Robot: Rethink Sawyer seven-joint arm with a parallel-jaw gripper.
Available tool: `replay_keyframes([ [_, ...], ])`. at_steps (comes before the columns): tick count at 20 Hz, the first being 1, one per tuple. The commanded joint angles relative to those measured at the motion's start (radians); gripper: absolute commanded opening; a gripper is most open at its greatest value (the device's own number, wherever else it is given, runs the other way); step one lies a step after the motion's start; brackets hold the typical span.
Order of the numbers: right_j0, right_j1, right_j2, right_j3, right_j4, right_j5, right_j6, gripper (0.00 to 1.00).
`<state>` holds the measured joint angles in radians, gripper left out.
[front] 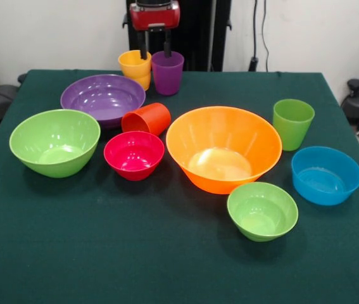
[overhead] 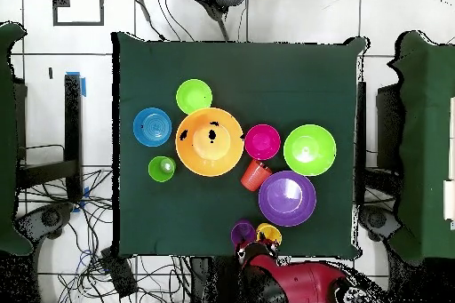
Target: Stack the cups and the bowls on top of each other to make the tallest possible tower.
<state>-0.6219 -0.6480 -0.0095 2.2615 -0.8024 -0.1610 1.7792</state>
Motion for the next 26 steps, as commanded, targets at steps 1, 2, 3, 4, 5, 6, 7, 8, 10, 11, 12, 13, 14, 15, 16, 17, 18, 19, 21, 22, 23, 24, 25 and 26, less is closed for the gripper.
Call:
replay_keyframes([
  [1, 0.065, 0.040, 0.049, -0.078, -0.024, 0.194, 0.004, 1.00],
  [2, 0.067, 0.040, 0.048, -0.080, -0.026, 0.196, 0.006, 1.00],
  [3, 0.069, 0.043, 0.042, -0.082, -0.032, 0.195, 0.010, 1.00],
  [4, 0.070, 0.044, 0.040, -0.084, -0.035, 0.198, 0.012, 1.00],
  [5, 0.072, 0.044, 0.038, -0.087, -0.037, 0.200, 0.013, 1.00],
  [6, 0.072, 0.044, 0.038, -0.088, -0.038, 0.202, 0.014, 1.00],
  [7, 0.078, 0.045, 0.032, -0.092, -0.041, 0.203, 0.017, 1.00],
  [8, 0.078, 0.045, 0.032, -0.093, -0.043, 0.204, 0.018, 1.00],
  [10, 0.092, 0.047, 0.018, -0.099, -0.049, 0.194, 0.025, 1.00],
  [11, 0.100, 0.049, 0.007, -0.102, -0.054, 0.185, 0.029, 1.00],
  [12, 0.107, 0.050, 0.000, -0.105, -0.055, 0.180, 0.032, 1.00],
  [13, 0.114, 0.051, -0.008, -0.107, -0.057, 0.175, 0.034, 1.00],
  [14, 0.121, 0.052, -0.015, -0.111, -0.059, 0.170, 0.036, 1.00],
  [15, 0.142, 0.056, -0.036, -0.117, -0.062, 0.156, 0.042, 1.00],
  [16, 0.148, 0.057, -0.042, -0.120, -0.063, 0.151, 0.043, 1.00],
  [17, 0.162, 0.060, -0.054, -0.123, -0.064, 0.140, 0.048, 1.00],
  [18, 0.176, 0.063, -0.066, -0.125, -0.065, 0.128, 0.052, 1.00],
  [19, 0.184, 0.065, -0.073, -0.128, -0.066, 0.119, 0.053, 1.00],
  [21, 0.197, 0.070, -0.089, -0.136, -0.069, 0.098, 0.055, 1.00],
  [22, 0.206, 0.070, -0.096, -0.138, -0.069, 0.089, 0.056, 1.00],
  [23, 0.214, 0.071, -0.103, -0.141, -0.069, 0.080, 0.057, 1.00],
  [24, 0.222, 0.072, -0.110, -0.144, -0.069, 0.072, 0.059, 1.00],
  [25, 0.226, 0.070, -0.114, -0.148, -0.070, 0.059, 0.059, 1.00],
  [26, 0.234, 0.071, -0.119, -0.148, -0.068, 0.051, 0.062, 1.00],
])
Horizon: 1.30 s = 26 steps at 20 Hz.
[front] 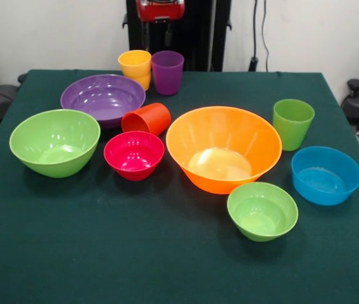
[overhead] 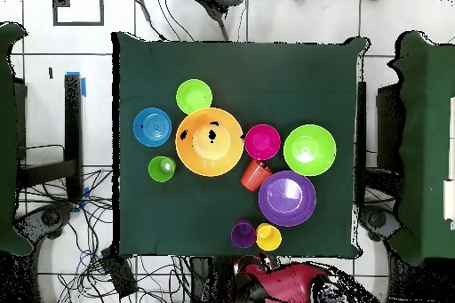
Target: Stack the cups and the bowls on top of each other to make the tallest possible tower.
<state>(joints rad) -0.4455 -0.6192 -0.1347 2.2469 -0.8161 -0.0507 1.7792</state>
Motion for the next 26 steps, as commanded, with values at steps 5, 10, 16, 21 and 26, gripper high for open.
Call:
replay_keyframes([
  [5, 0.069, 0.025, 0.004, -0.141, -0.063, -0.078, 0.058, 1.00],
  [10, 0.046, 0.002, 0.027, -0.136, -0.072, -0.100, 0.061, 1.00],
  [16, 0.015, -0.015, 0.060, -0.142, -0.088, -0.105, 0.058, 1.00],
  [21, -0.024, -0.021, 0.103, -0.121, -0.095, -0.147, 0.077, 1.00],
  [26, -0.041, -0.025, 0.131, -0.106, -0.094, -0.172, 0.088, 1.00],
])
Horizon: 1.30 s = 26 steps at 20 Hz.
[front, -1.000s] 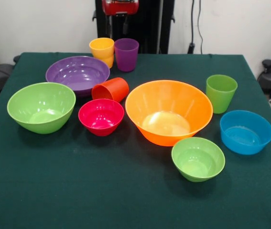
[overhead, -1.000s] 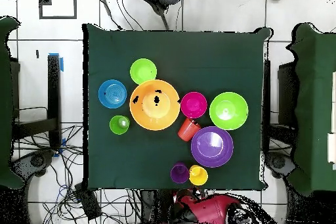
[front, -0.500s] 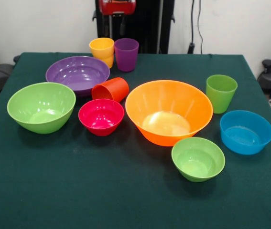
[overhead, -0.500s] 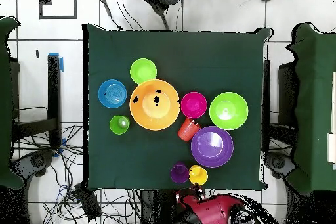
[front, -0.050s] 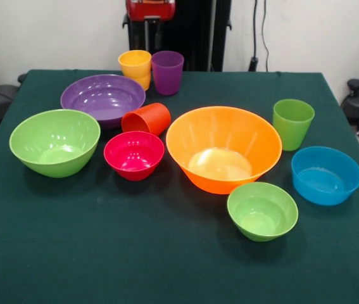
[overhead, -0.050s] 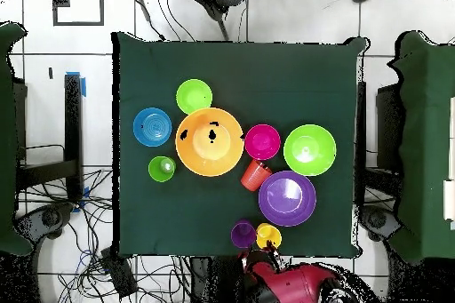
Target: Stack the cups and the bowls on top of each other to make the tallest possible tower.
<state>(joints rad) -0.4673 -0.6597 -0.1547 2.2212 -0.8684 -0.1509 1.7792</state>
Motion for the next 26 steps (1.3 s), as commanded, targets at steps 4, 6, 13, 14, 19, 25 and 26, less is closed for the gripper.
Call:
replay_keyframes([
  [4, -0.019, 0.018, 0.157, -0.077, -0.037, -0.081, 0.089, 1.00],
  [6, -0.026, 0.018, 0.166, -0.074, -0.037, -0.086, 0.091, 1.00],
  [13, -0.075, 0.023, 0.197, -0.071, -0.058, -0.078, 0.087, 1.00],
  [14, -0.080, 0.023, 0.200, -0.071, -0.060, -0.074, 0.085, 1.00],
  [19, -0.109, 0.036, 0.232, -0.074, -0.062, -0.014, 0.067, 1.00],
  [25, -0.108, 0.048, 0.220, -0.092, -0.066, 0.061, 0.026, 1.00],
  [26, -0.112, 0.048, 0.222, -0.093, -0.066, 0.069, 0.022, 1.00],
])
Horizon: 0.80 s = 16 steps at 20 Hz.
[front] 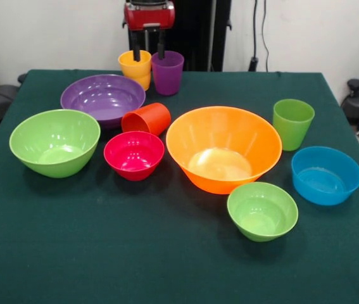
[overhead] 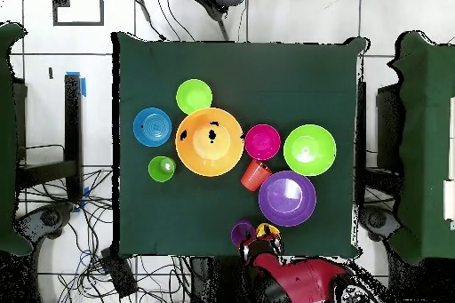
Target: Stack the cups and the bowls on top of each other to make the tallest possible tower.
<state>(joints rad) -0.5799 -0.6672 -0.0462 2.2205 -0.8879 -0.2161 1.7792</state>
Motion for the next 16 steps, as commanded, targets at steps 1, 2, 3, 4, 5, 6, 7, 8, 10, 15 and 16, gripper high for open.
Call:
replay_keyframes([
  [1, 0.010, 0.058, 0.105, -0.093, -0.043, 0.133, 0.024, 1.00],
  [2, 0.007, 0.059, 0.107, -0.094, -0.044, 0.136, 0.022, 1.00],
  [3, 0.005, 0.060, 0.111, -0.092, -0.041, 0.139, 0.024, 1.00],
  [4, -0.002, 0.061, 0.118, -0.090, -0.040, 0.148, 0.022, 1.00],
  [5, -0.011, 0.060, 0.131, -0.082, -0.031, 0.167, 0.022, 1.00],
  [6, -0.019, 0.060, 0.140, -0.080, -0.026, 0.183, 0.018, 1.00],
  [7, -0.023, 0.055, 0.149, -0.077, -0.016, 0.203, 0.013, 1.00],
  [8, -0.027, 0.055, 0.154, -0.076, -0.013, 0.210, 0.012, 1.00],
  [10, -0.027, 0.057, 0.155, -0.077, -0.012, 0.219, 0.011, 1.00],
  [15, -0.030, 0.061, 0.157, -0.078, -0.018, 0.232, 0.016, 1.00],
  [16, -0.032, 0.061, 0.158, -0.078, -0.020, 0.232, 0.017, 1.00],
])
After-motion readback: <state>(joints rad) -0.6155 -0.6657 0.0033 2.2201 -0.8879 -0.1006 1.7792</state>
